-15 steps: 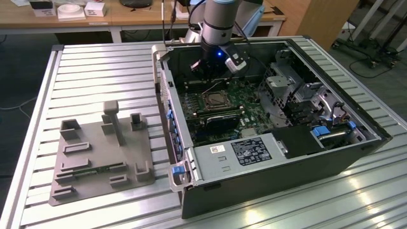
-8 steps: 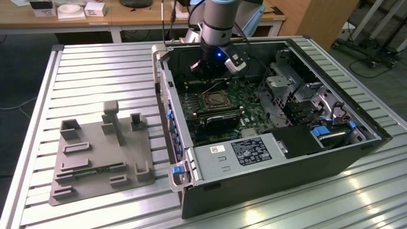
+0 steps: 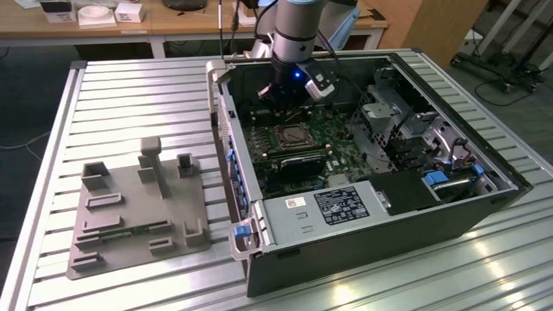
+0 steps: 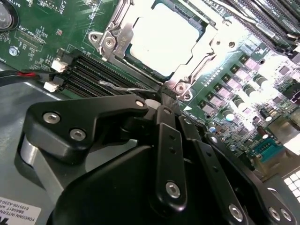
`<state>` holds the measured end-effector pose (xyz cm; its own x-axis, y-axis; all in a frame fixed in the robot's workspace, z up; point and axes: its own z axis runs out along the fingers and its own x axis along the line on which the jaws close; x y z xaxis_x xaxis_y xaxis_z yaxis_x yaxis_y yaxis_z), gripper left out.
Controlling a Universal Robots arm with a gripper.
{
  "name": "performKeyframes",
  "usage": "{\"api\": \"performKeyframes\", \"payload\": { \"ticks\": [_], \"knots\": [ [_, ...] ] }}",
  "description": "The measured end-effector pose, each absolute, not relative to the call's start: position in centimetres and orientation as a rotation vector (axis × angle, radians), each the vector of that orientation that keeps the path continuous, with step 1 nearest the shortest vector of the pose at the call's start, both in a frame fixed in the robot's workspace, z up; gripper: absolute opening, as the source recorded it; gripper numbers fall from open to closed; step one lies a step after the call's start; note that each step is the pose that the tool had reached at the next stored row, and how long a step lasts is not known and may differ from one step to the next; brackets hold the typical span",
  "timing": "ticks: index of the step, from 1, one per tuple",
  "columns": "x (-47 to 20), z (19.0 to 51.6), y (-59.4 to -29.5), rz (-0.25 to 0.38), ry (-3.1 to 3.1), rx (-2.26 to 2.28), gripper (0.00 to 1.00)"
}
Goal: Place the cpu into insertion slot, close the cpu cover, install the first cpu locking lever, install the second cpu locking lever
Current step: 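Install the first cpu locking lever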
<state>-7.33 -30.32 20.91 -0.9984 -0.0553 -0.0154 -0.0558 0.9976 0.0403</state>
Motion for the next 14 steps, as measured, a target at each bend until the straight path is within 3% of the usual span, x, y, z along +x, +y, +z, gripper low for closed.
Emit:
{"api": "performKeyframes", "payload": {
  "ticks": [5, 14],
  "knots": [
    [-7.74, 20.9, -30.32, 0.081, 3.125, -0.089, 0.1],
    [-8.07, 20.67, -30.32, 0.166, 3.119, -0.095, 0.1]
  ]
}}
